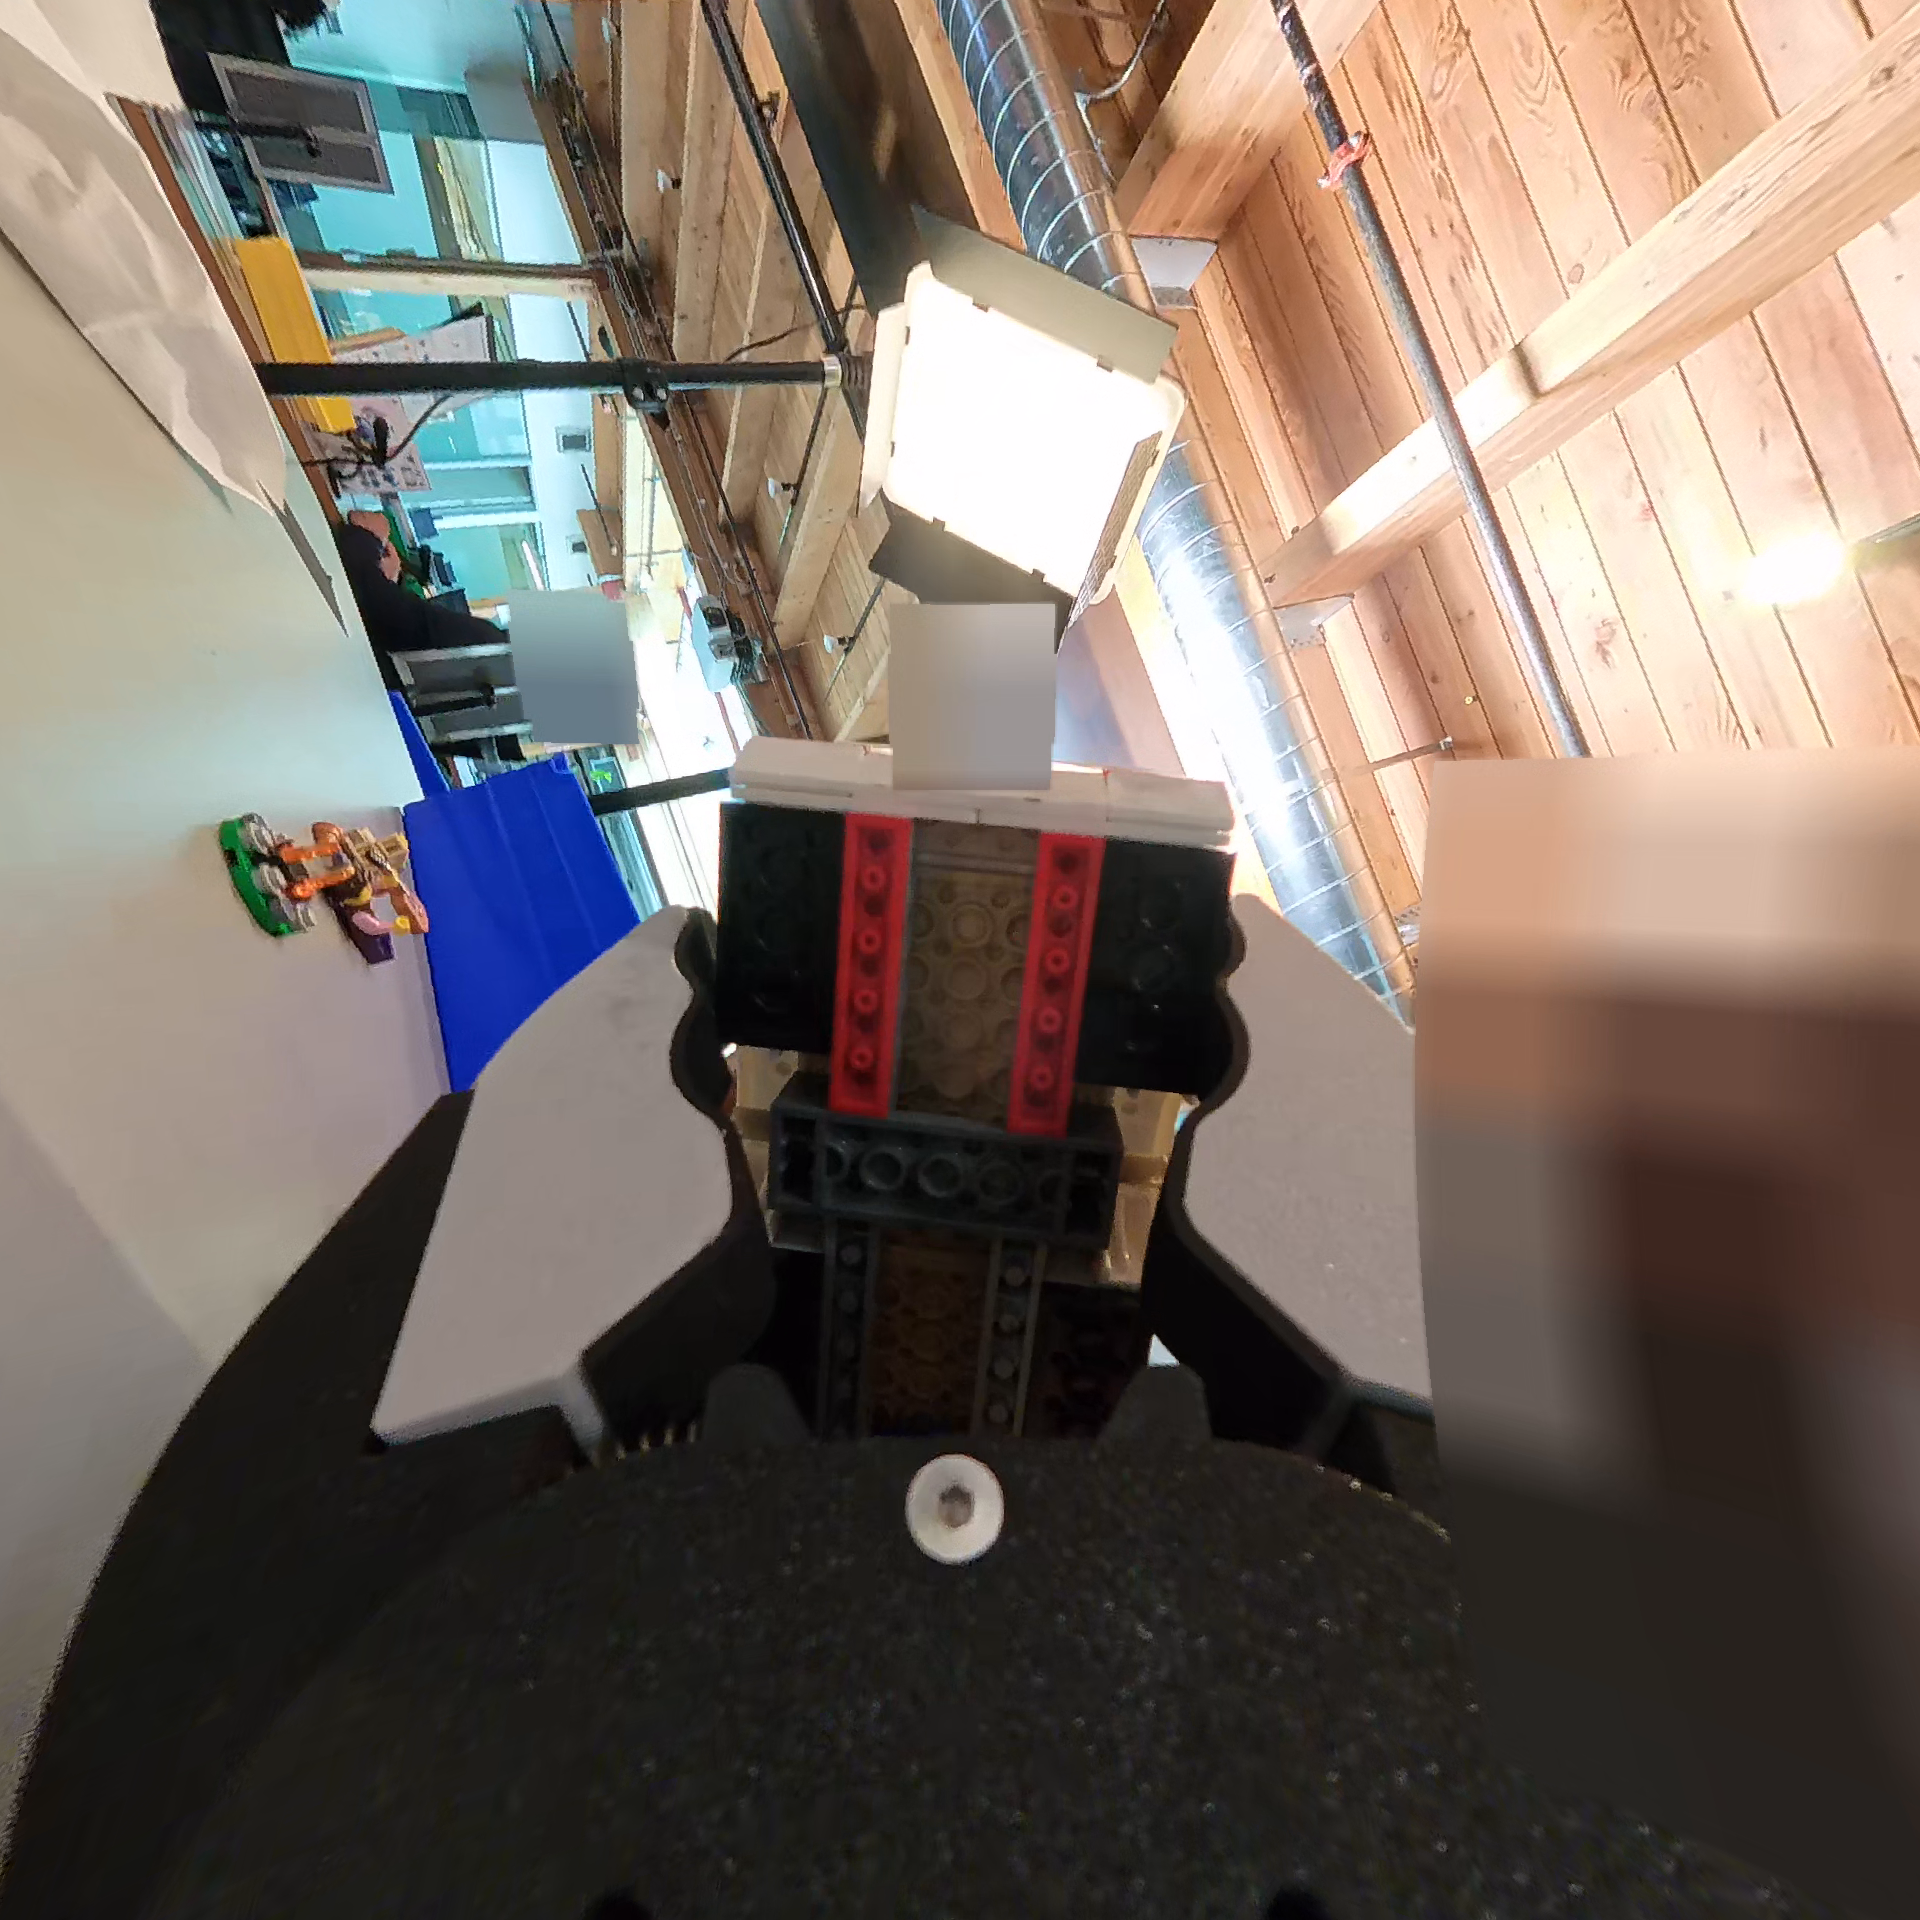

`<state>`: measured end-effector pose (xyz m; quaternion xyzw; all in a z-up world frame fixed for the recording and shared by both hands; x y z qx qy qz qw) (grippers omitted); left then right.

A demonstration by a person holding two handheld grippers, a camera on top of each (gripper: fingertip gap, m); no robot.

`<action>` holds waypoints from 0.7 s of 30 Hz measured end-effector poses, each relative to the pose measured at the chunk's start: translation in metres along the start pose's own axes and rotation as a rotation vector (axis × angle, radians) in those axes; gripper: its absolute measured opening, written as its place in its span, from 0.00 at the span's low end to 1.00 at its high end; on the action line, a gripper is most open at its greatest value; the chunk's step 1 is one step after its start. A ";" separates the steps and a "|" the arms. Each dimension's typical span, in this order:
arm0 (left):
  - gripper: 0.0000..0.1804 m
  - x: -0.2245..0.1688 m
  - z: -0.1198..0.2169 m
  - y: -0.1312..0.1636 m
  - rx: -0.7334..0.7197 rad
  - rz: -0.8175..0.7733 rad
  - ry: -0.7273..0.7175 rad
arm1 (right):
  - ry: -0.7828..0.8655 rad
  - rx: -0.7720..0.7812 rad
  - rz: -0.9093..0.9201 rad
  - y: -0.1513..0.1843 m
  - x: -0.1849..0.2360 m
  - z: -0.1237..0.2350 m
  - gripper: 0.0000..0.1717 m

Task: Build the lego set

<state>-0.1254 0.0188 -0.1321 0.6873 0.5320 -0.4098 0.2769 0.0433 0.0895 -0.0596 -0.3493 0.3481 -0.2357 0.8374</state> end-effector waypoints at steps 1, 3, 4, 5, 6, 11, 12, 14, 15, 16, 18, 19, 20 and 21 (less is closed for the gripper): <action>0.50 0.001 0.000 0.002 0.003 0.004 -0.001 | -0.007 -0.001 -0.005 0.000 0.000 -0.001 0.52; 0.50 0.002 0.000 0.002 -0.012 0.023 0.002 | -0.015 -0.001 -0.018 -0.001 -0.001 -0.001 0.54; 0.50 0.003 0.000 0.002 -0.017 0.027 0.006 | -0.016 0.001 -0.021 -0.002 -0.002 -0.002 0.54; 0.50 0.003 0.000 0.001 -0.018 0.025 0.011 | -0.013 0.004 -0.016 -0.002 -0.002 -0.003 0.54; 0.50 0.002 0.000 0.000 -0.015 0.019 0.014 | -0.009 0.008 -0.010 -0.003 -0.002 -0.003 0.54; 0.50 0.002 0.005 -0.004 -0.042 0.042 0.046 | 0.022 -0.017 -0.022 -0.004 -0.001 -0.002 0.48; 0.50 0.003 0.007 -0.005 -0.050 0.056 0.057 | 0.031 -0.022 -0.030 -0.003 -0.001 -0.001 0.47; 0.50 0.004 0.012 -0.008 -0.048 0.086 0.079 | 0.031 -0.036 -0.059 0.000 -0.002 0.004 0.46; 0.50 0.003 0.013 -0.009 -0.033 0.088 0.087 | 0.027 -0.051 -0.083 0.002 -0.003 0.007 0.46; 0.50 0.002 0.015 -0.010 -0.003 0.087 0.095 | 0.021 -0.068 -0.110 0.003 -0.005 0.010 0.46; 0.50 -0.002 0.015 -0.011 0.096 0.085 0.100 | 0.013 -0.101 -0.155 0.005 -0.009 0.017 0.46; 0.50 -0.004 0.015 -0.011 0.154 0.077 0.097 | 0.007 -0.116 -0.172 0.005 -0.012 0.020 0.46; 0.50 -0.006 0.015 -0.010 0.218 0.071 0.096 | 0.000 -0.128 -0.185 0.005 -0.015 0.022 0.45; 0.50 -0.009 0.015 -0.010 0.287 0.069 0.094 | -0.012 -0.140 -0.195 0.004 -0.018 0.024 0.44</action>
Point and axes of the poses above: each gripper's, where its closed fingertips meet, z back along the fingers, y out of its underside, x = y × z across the jaws, the point moved 9 cm from there along z, back along the fingers, and after that the axes turned 2 degrees about -z, right-handed, at the moved point
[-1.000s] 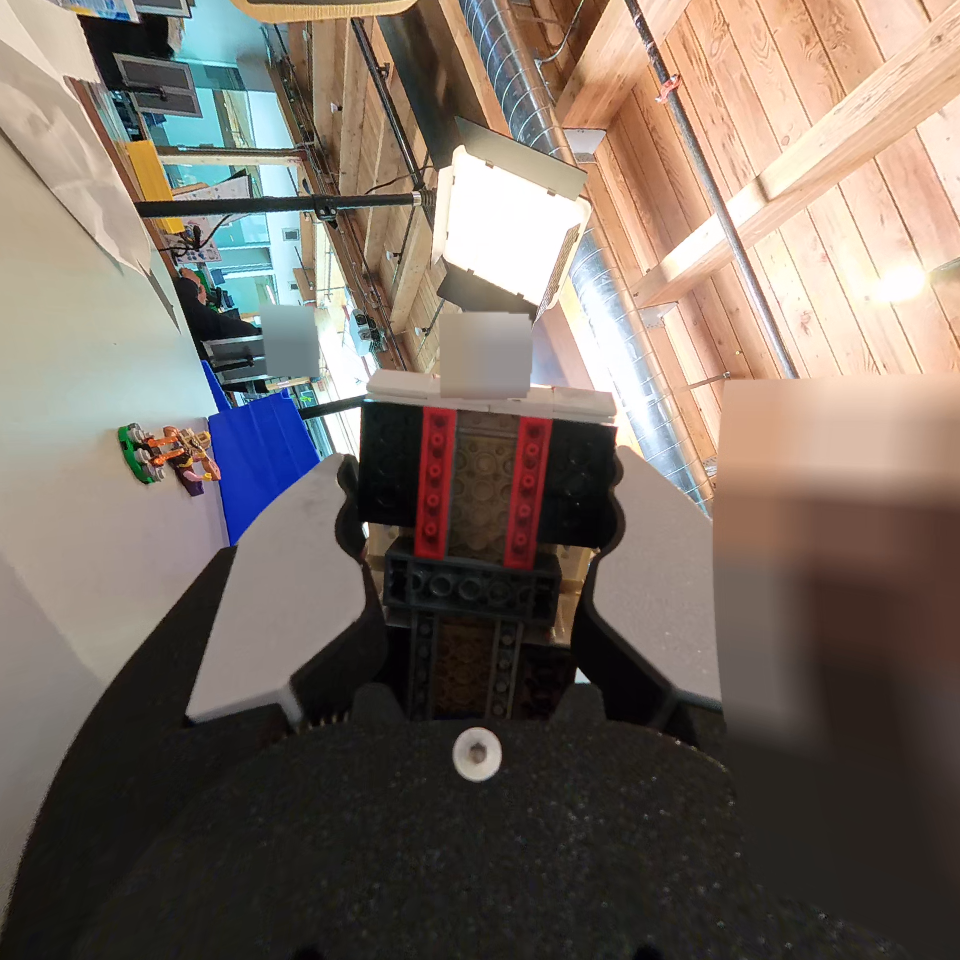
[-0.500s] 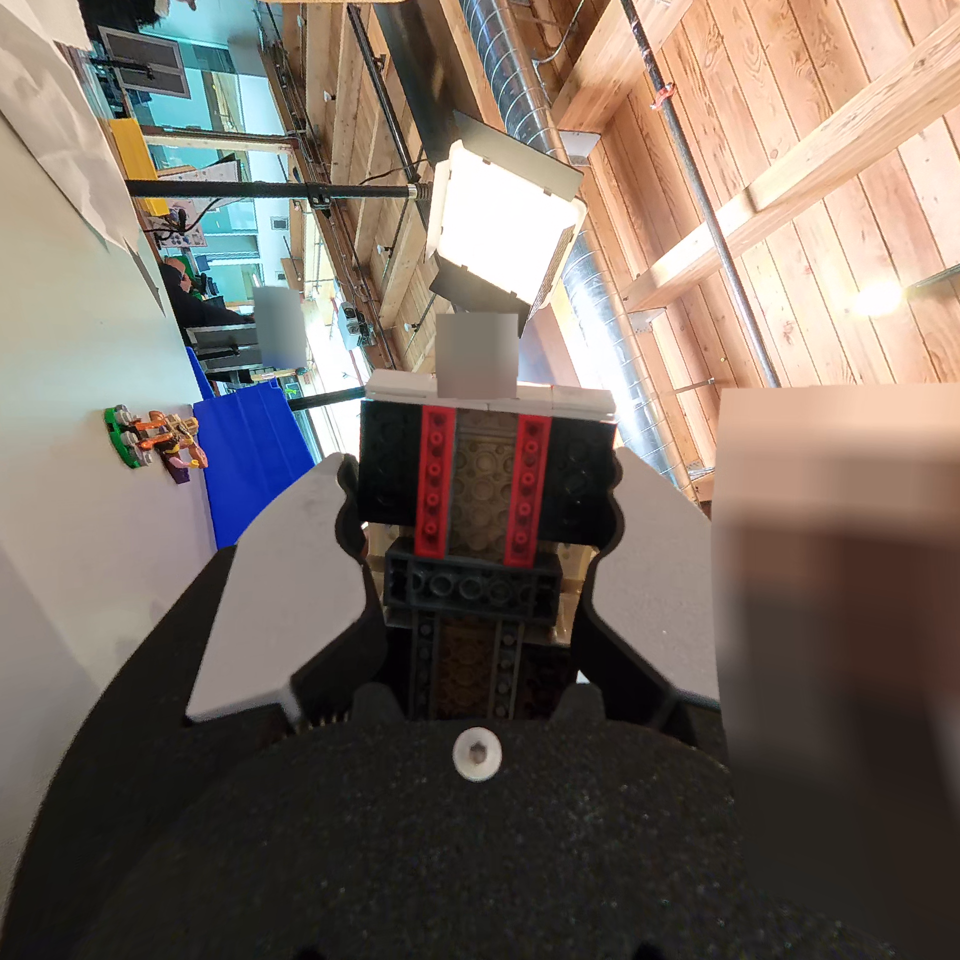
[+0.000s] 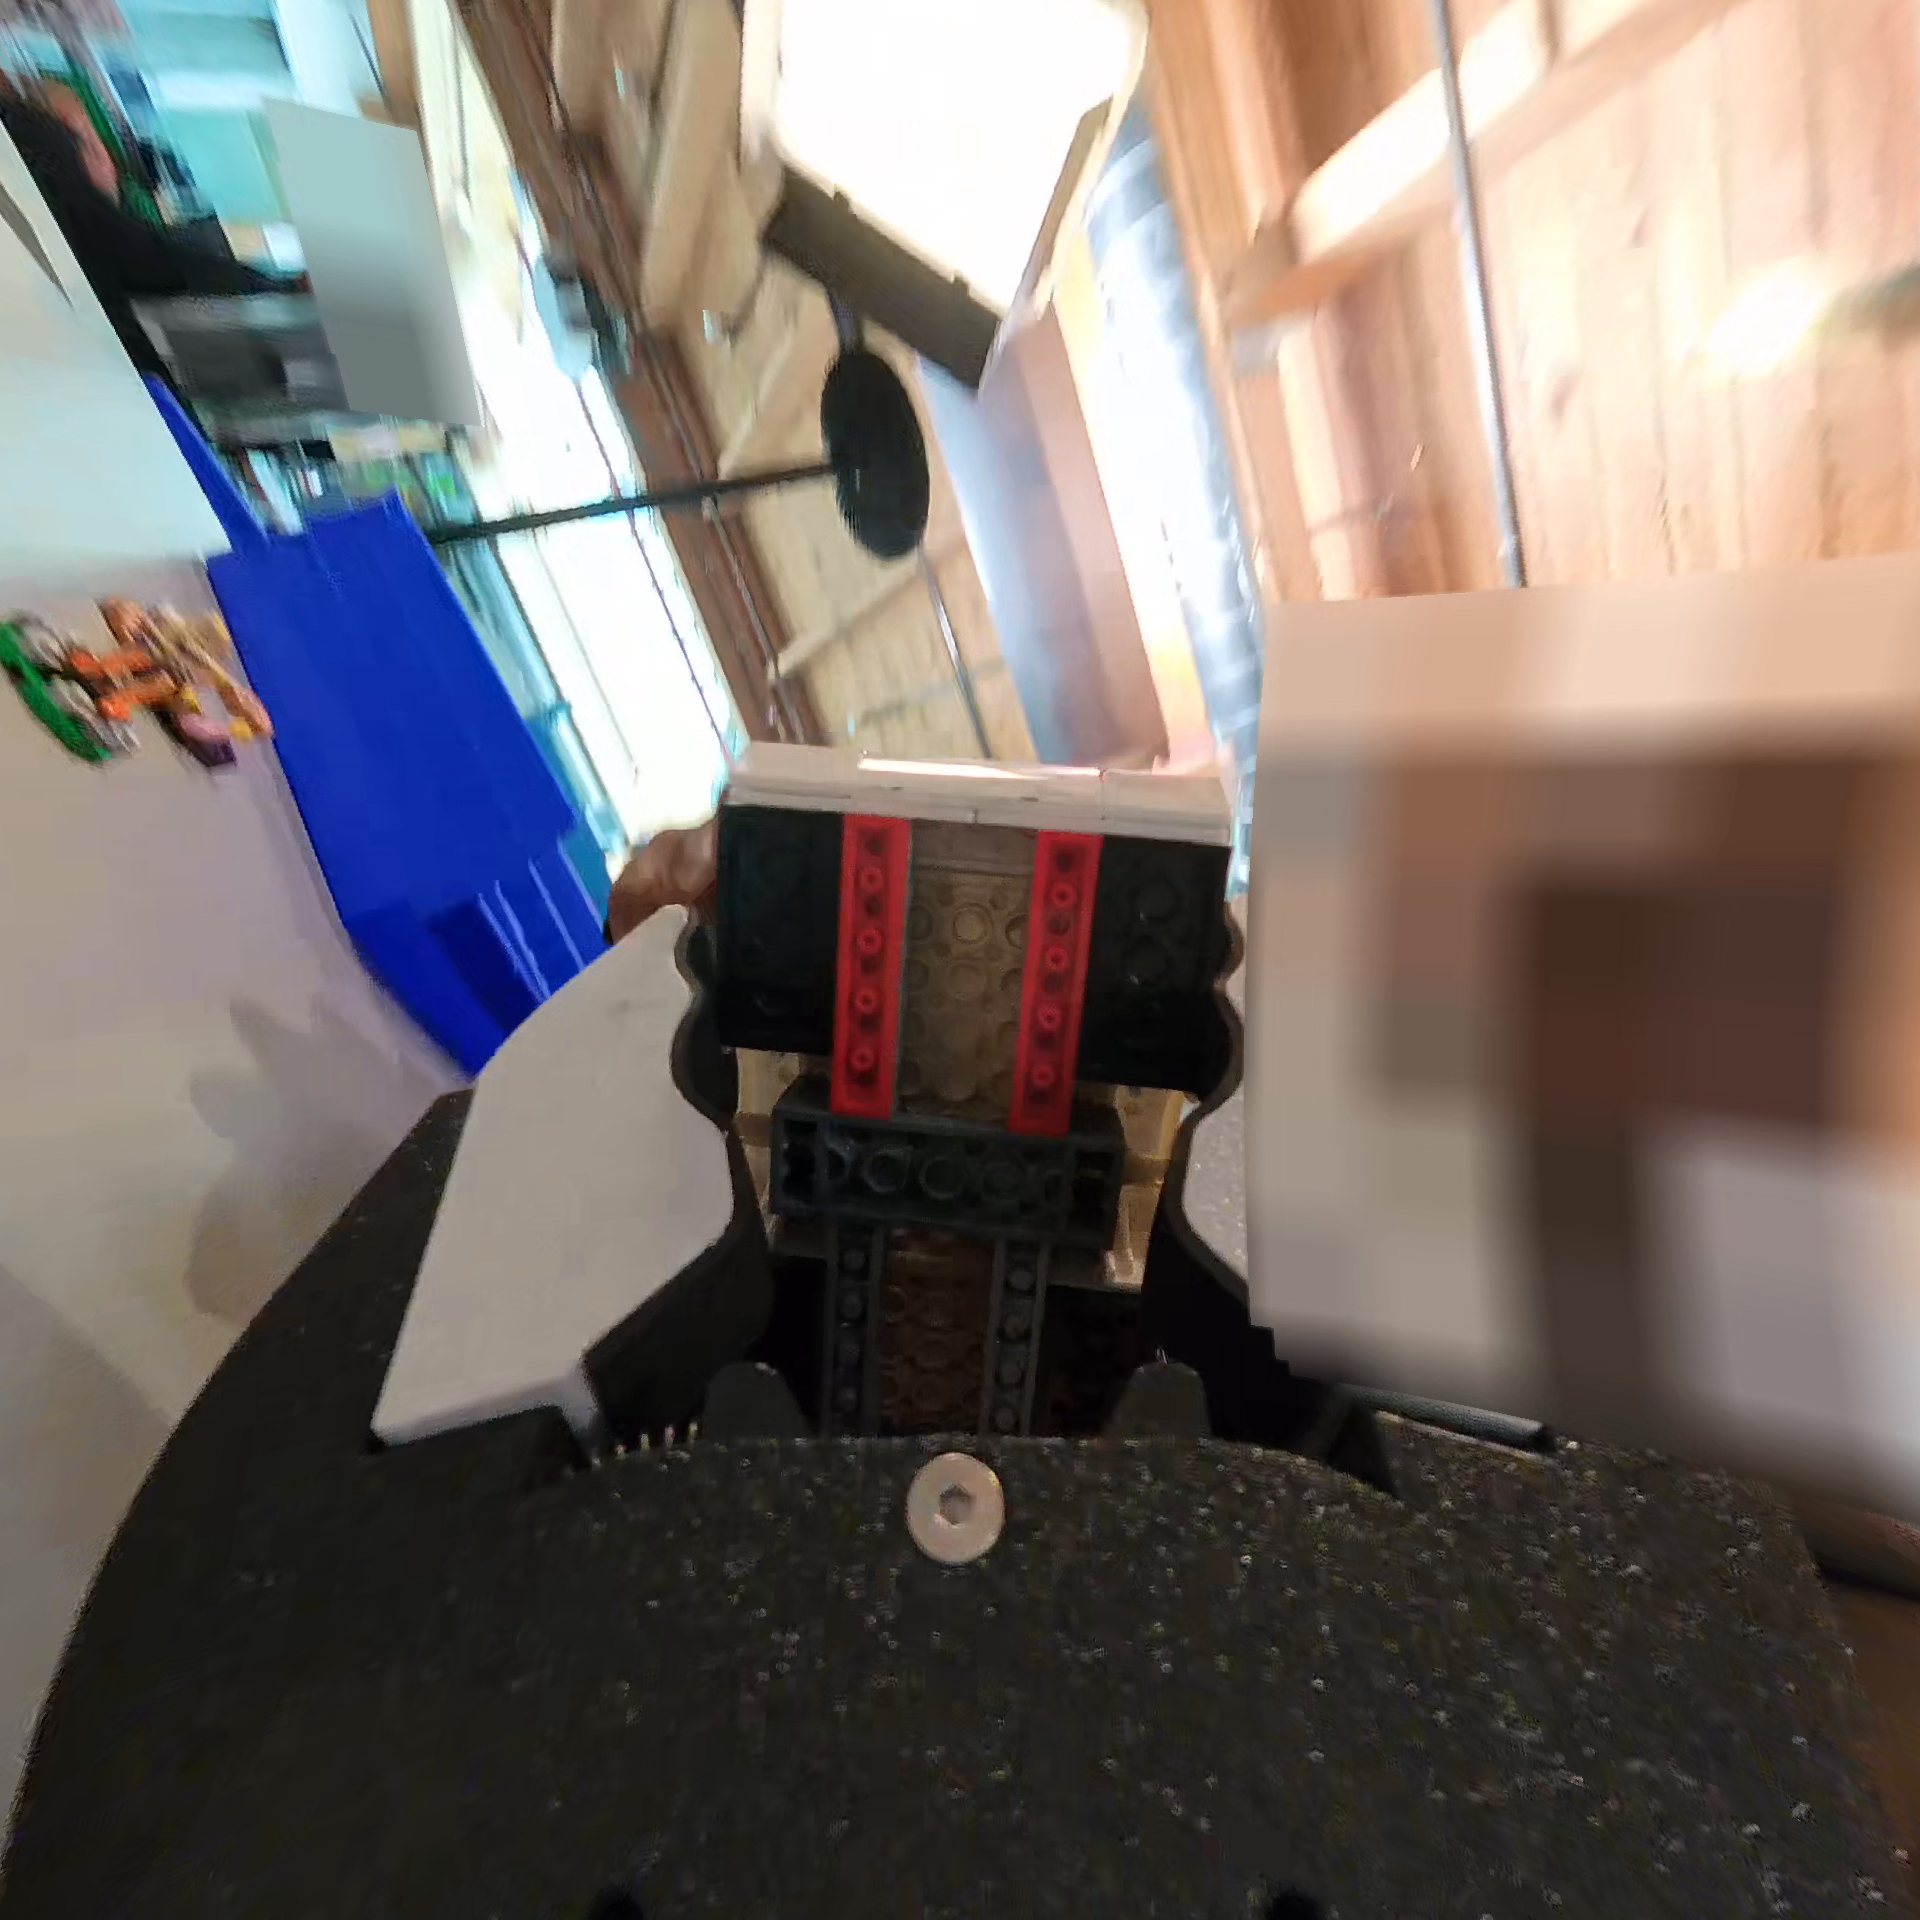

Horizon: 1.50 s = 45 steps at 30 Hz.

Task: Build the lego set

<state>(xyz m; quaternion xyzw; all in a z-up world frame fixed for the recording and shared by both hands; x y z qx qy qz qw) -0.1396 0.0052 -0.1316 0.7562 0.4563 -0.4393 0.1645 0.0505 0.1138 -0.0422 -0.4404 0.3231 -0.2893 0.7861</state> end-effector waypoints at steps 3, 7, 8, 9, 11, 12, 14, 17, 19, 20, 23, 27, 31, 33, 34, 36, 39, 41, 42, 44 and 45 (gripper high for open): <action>0.50 -0.005 -0.001 0.002 0.169 0.023 -0.025 | -0.045 -0.019 -0.027 -0.008 -0.009 0.002 0.45; 0.50 -0.007 -0.002 0.010 0.319 0.095 -0.019 | -0.118 -0.017 -0.036 -0.016 -0.019 -0.007 0.46; 0.50 -0.006 -0.002 0.012 0.349 0.106 -0.020 | -0.139 -0.014 -0.034 -0.018 -0.019 -0.010 0.47; 0.50 -0.005 -0.002 0.013 0.378 0.109 -0.024 | -0.159 -0.009 -0.027 -0.019 -0.020 -0.014 0.47; 0.50 -0.004 -0.005 0.018 0.452 0.109 -0.026 | -0.200 0.005 -0.007 -0.021 -0.019 -0.022 0.48; 0.50 -0.005 -0.006 0.020 0.490 0.106 -0.026 | -0.223 0.013 0.001 -0.022 -0.017 -0.026 0.49; 0.50 -0.006 -0.011 0.024 0.560 0.102 -0.022 | -0.278 0.031 0.018 -0.023 -0.012 -0.033 0.51; 0.50 -0.010 -0.018 0.029 0.650 0.101 -0.012 | -0.344 0.050 0.054 -0.023 -0.003 -0.041 0.55; 0.50 -0.010 -0.022 0.032 0.713 0.091 -0.019 | -0.370 0.046 0.061 -0.023 0.001 -0.046 0.57; 0.50 -0.010 -0.024 0.034 0.742 0.084 -0.028 | -0.381 0.043 0.060 -0.023 0.002 -0.048 0.58; 0.50 -0.007 -0.029 0.039 0.807 0.082 -0.050 | -0.416 0.051 0.068 -0.021 0.008 -0.053 0.62; 0.50 -0.003 -0.034 0.047 0.875 0.092 -0.080 | -0.486 0.073 0.101 -0.017 0.018 -0.055 0.62; 0.50 0.001 -0.041 0.057 0.930 0.103 -0.101 | -0.592 0.077 0.149 -0.013 0.030 -0.056 0.62; 0.50 0.000 -0.043 0.059 0.939 0.090 -0.095 | -0.603 0.058 0.154 -0.013 0.033 -0.055 0.62; 0.50 0.000 -0.044 0.059 0.937 0.088 -0.104 | -0.600 0.057 0.157 -0.013 0.032 -0.055 0.61; 0.50 0.001 -0.043 0.059 0.942 0.086 -0.126 | -0.594 0.062 0.166 -0.011 0.032 -0.054 0.61; 0.50 0.002 -0.042 0.059 0.958 0.073 -0.154 | -0.590 0.067 0.185 -0.007 0.033 -0.055 0.60; 0.50 0.002 -0.043 0.060 0.958 0.071 -0.154 | -0.594 0.056 0.182 -0.006 0.033 -0.055 0.59; 0.50 0.002 -0.043 0.060 0.958 0.070 -0.153 | -0.595 0.052 0.181 -0.006 0.033 -0.055 0.59; 0.50 0.002 -0.043 0.060 0.961 0.066 -0.152 | -0.596 0.045 0.184 -0.006 0.033 -0.054 0.59; 0.50 0.002 -0.044 0.060 0.961 0.065 -0.150 | -0.596 0.041 0.185 -0.006 0.033 -0.054 0.59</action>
Point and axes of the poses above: each gripper's, where its closed fingertips meet, z back along the fingers, y out of its underside, x = y × z across the jaws, the point moved 9 cm from there along z, back along the fingers, and after that the axes turned 2 degrees about -z, right-handed, at the moved point
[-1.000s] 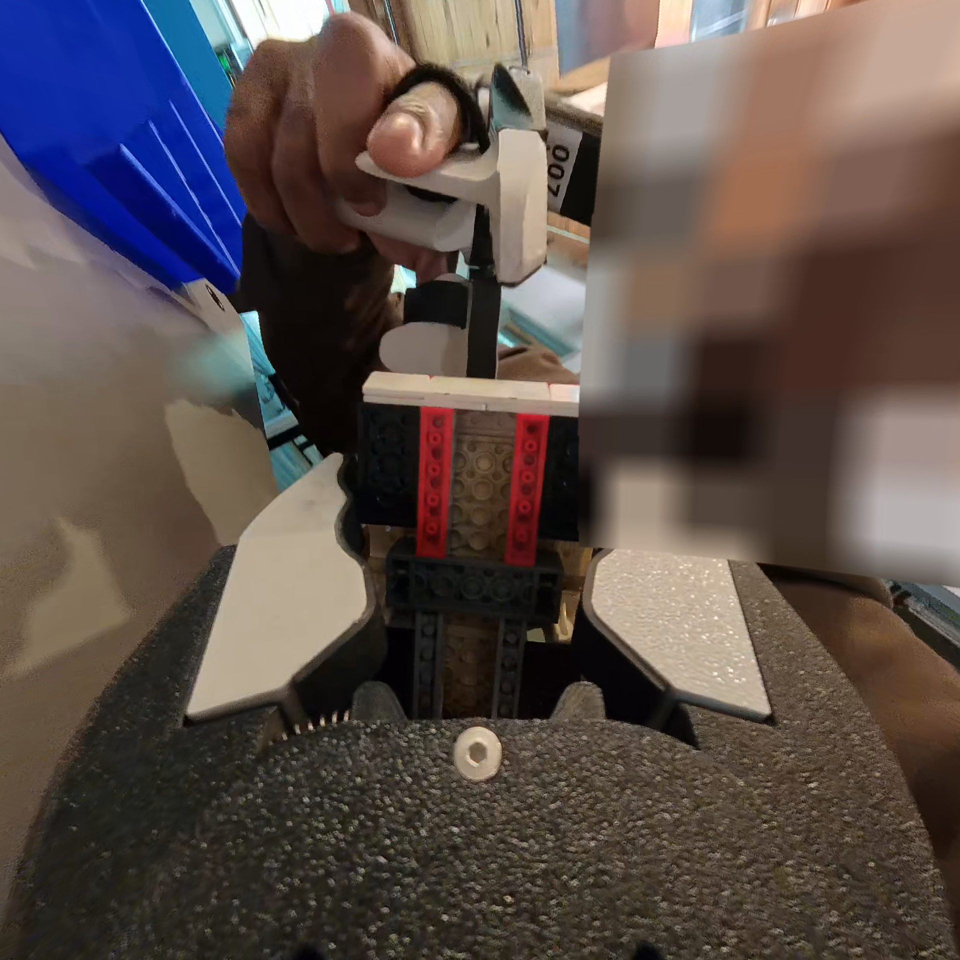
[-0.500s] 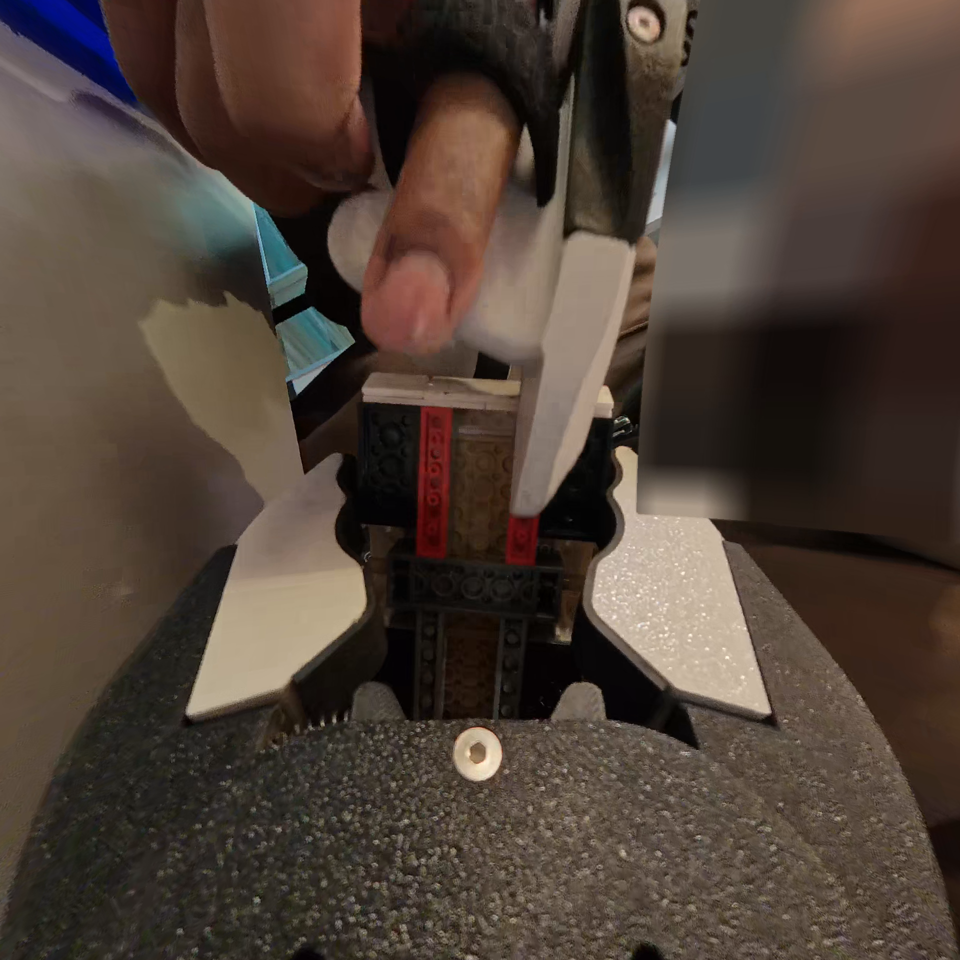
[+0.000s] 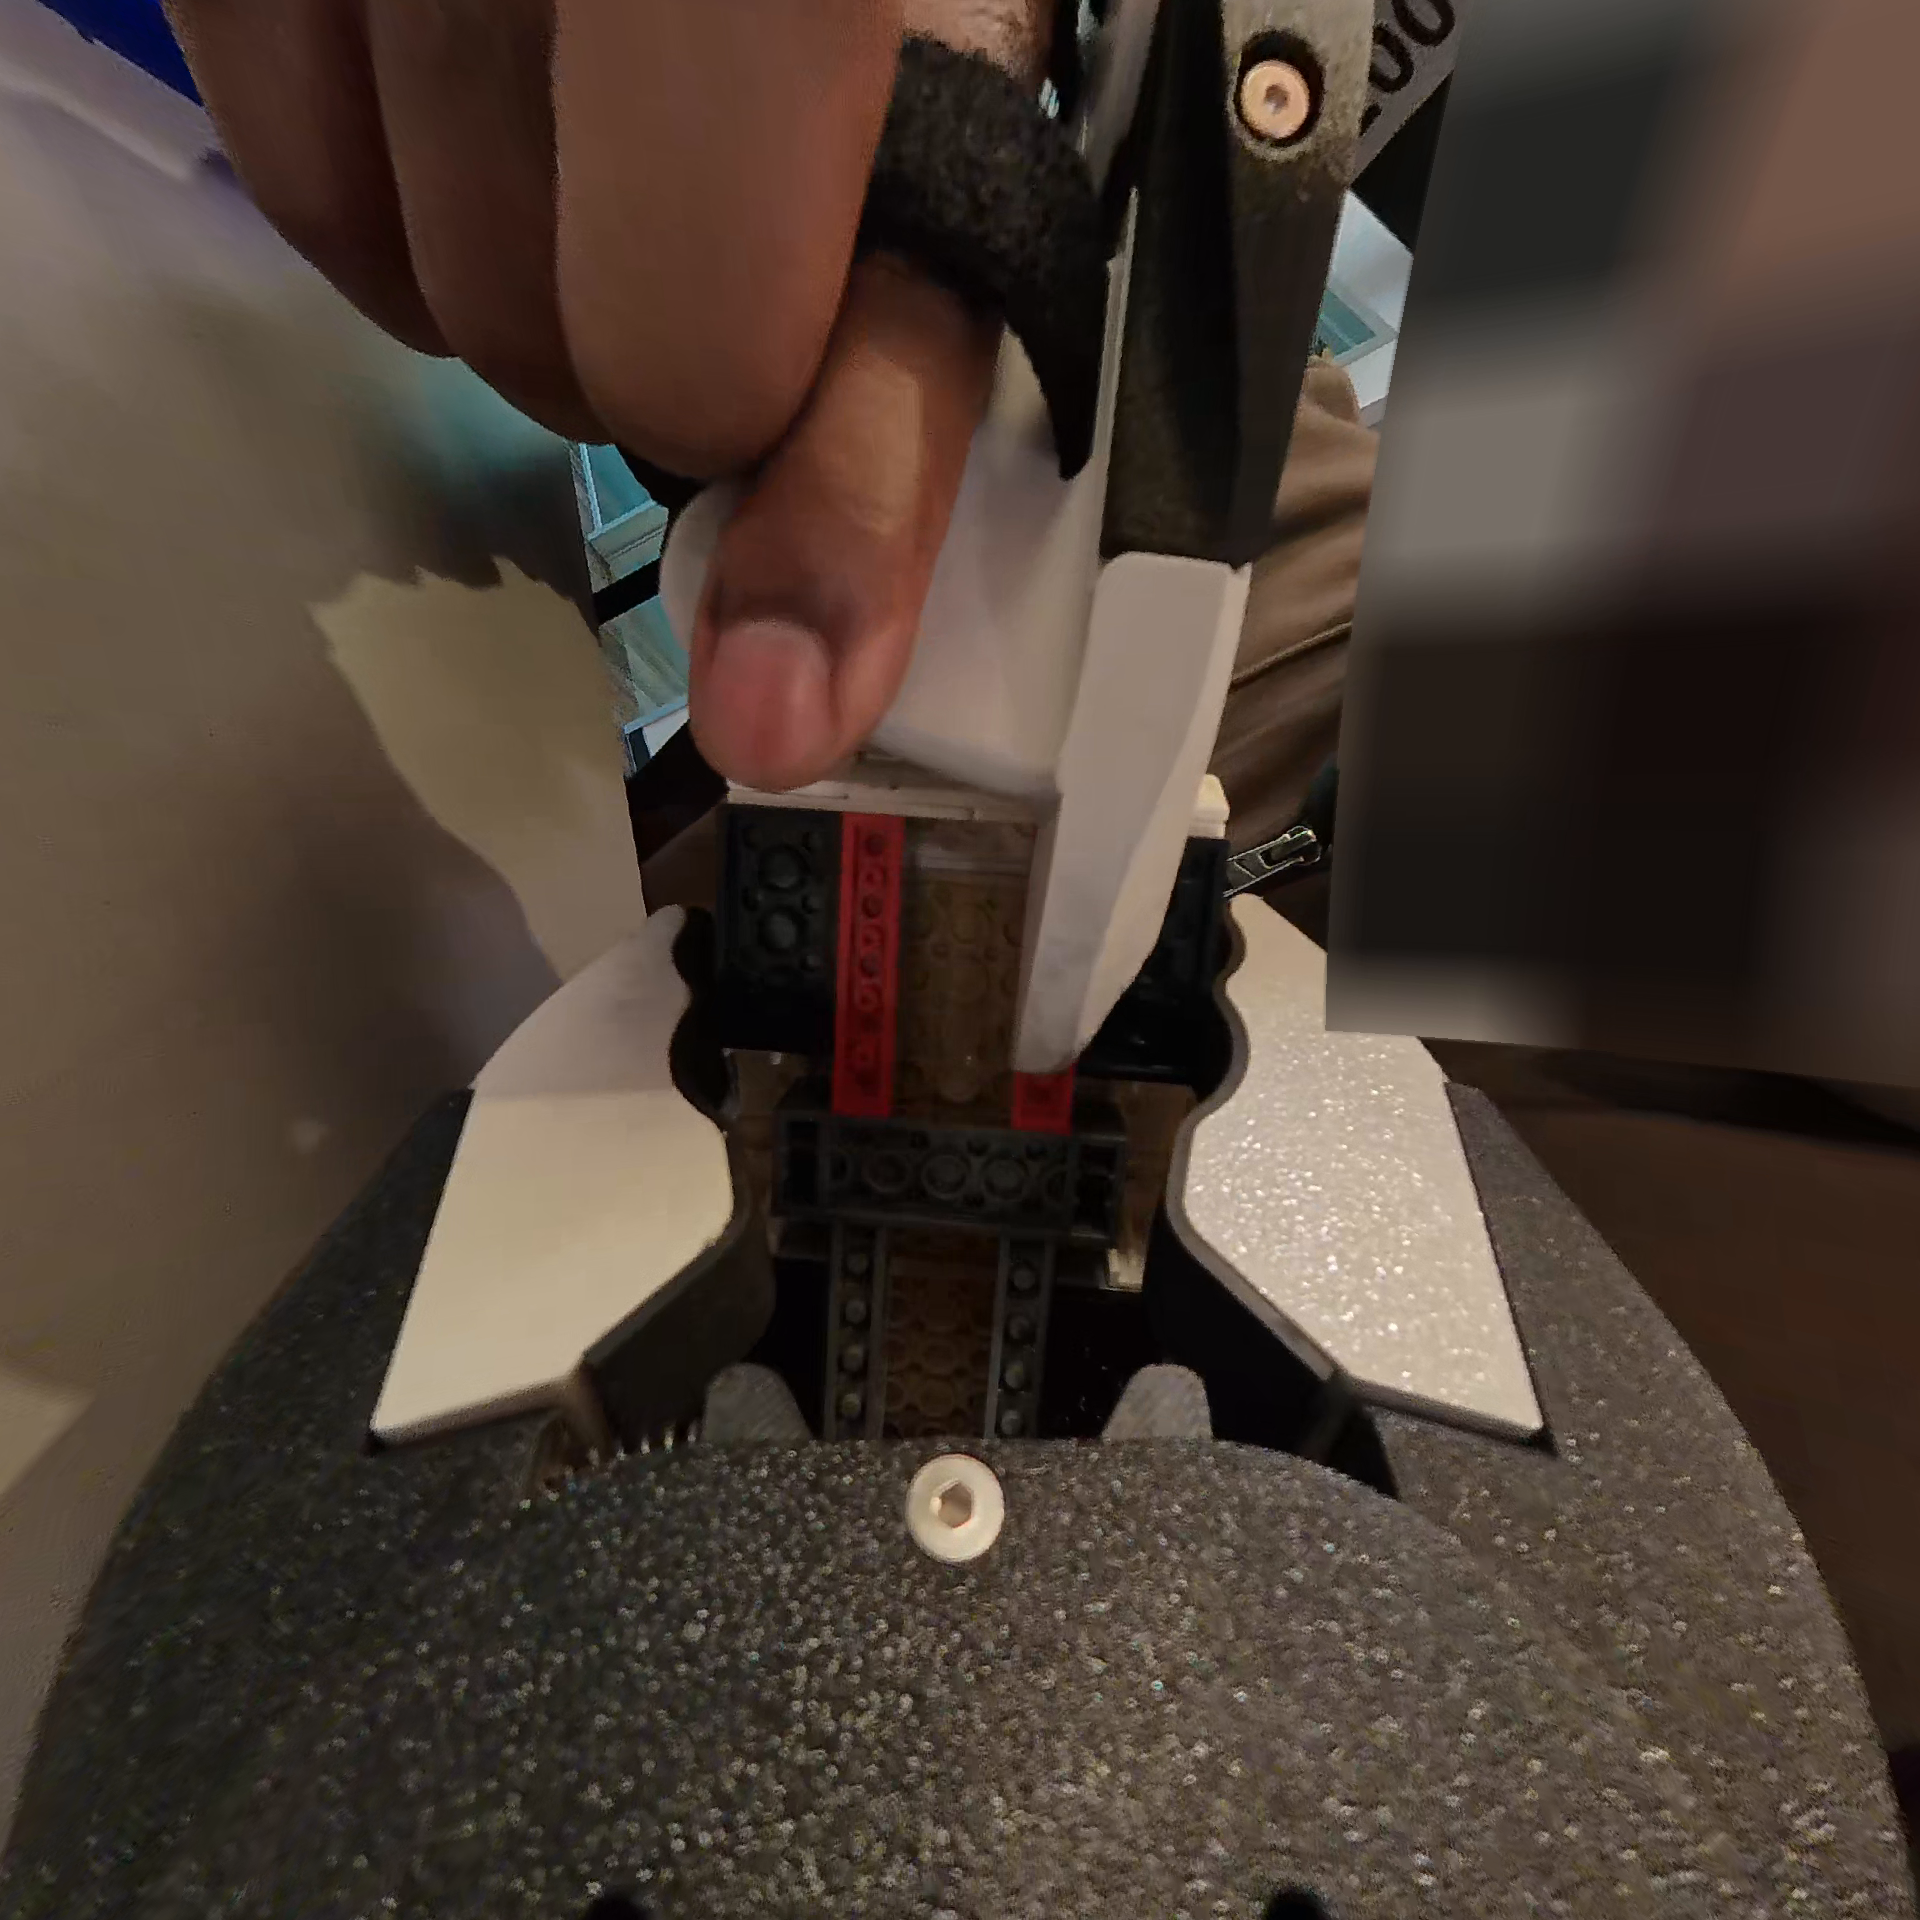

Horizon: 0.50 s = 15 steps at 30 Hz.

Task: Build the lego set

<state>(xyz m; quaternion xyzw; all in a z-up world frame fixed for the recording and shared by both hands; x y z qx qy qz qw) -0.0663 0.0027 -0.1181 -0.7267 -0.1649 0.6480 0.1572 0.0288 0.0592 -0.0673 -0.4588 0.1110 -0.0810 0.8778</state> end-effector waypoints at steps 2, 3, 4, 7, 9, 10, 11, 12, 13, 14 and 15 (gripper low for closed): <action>0.50 0.000 0.000 0.000 0.004 -0.007 -0.001 | -0.003 -0.009 0.005 0.001 0.000 0.000 0.59; 0.50 0.000 -0.001 0.000 0.006 -0.009 0.001 | -0.004 -0.015 0.005 0.001 0.000 0.000 0.58; 0.50 0.001 -0.001 0.000 0.007 -0.010 0.002 | -0.006 -0.019 0.004 0.002 0.000 0.000 0.58; 0.50 0.002 0.000 0.000 0.013 -0.012 0.001 | -0.003 -0.021 0.005 0.003 0.000 -0.001 0.58; 0.50 0.003 0.001 -0.001 0.019 -0.010 0.005 | 0.006 -0.023 -0.002 0.004 0.000 -0.001 0.59; 0.50 0.004 0.002 -0.002 0.018 -0.001 0.011 | 0.011 -0.023 -0.010 0.004 -0.001 -0.001 0.59; 0.50 0.005 0.003 -0.003 0.012 0.011 0.025 | 0.021 -0.019 -0.022 0.004 -0.002 0.000 0.59; 0.50 0.005 0.005 -0.004 0.008 0.019 0.037 | 0.029 -0.019 -0.043 0.004 -0.003 0.001 0.59; 0.50 0.006 0.006 -0.005 0.006 0.022 0.043 | 0.039 -0.016 -0.055 0.005 -0.004 0.002 0.59; 0.50 0.007 0.007 -0.005 0.000 0.023 0.045 | 0.055 -0.012 -0.057 0.005 -0.004 0.004 0.59; 0.50 0.007 0.007 -0.005 -0.006 0.029 0.047 | 0.071 -0.010 -0.064 0.006 -0.004 0.005 0.59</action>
Point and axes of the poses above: each gripper's, where its closed fingertips meet, z back along the fingers, y out of its underside, x = y × z across the jaws, the point moved 9 cm from there along z, back along the fingers, and after that the axes turned 2 degrees about -z, right-handed, at the moved point
